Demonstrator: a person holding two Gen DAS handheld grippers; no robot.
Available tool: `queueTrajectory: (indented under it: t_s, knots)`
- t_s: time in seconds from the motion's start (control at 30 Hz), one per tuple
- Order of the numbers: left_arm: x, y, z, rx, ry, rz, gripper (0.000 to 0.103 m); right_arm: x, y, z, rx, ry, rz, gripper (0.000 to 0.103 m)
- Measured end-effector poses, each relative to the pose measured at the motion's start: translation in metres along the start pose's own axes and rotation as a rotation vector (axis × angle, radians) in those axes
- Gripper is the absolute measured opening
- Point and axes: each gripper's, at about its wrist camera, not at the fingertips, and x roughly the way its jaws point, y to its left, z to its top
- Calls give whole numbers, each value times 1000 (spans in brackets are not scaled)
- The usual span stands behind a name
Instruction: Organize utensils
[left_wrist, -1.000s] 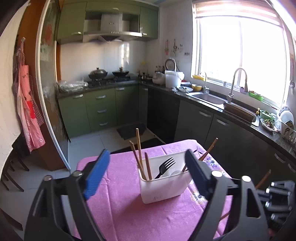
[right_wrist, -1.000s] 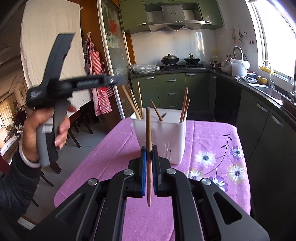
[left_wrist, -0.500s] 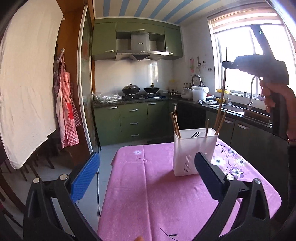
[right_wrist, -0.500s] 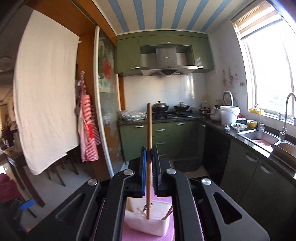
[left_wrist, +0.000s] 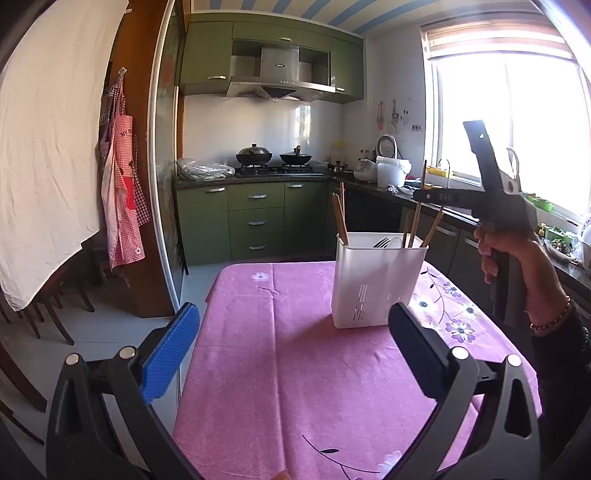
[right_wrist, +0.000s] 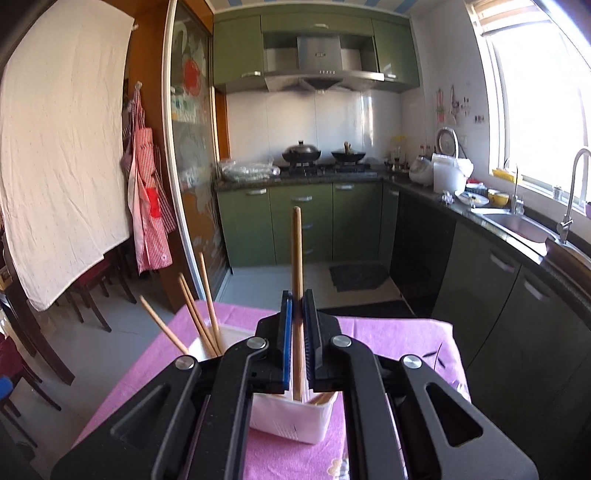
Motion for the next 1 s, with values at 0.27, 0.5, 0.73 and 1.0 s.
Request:
queueTrajectory:
  t_s: [0.27, 0.5, 0.73, 1.0]
  knots:
    - [-3, -7, -3, 13, 6, -2, 97, -61, 3, -24, -2, -100, 42, 28]
    - [-9, -1, -10, -17, 13, -10, 97, -161, 3, -102, -5, -152, 15, 74]
    - [-20, -1, -16, -14, 11, 9, 97, -215, 2, -159, 23, -123, -45, 86]
    - [-40, -4, -14, 2, -12, 4, 97, -247, 9, -174, 8, -152, -99, 93]
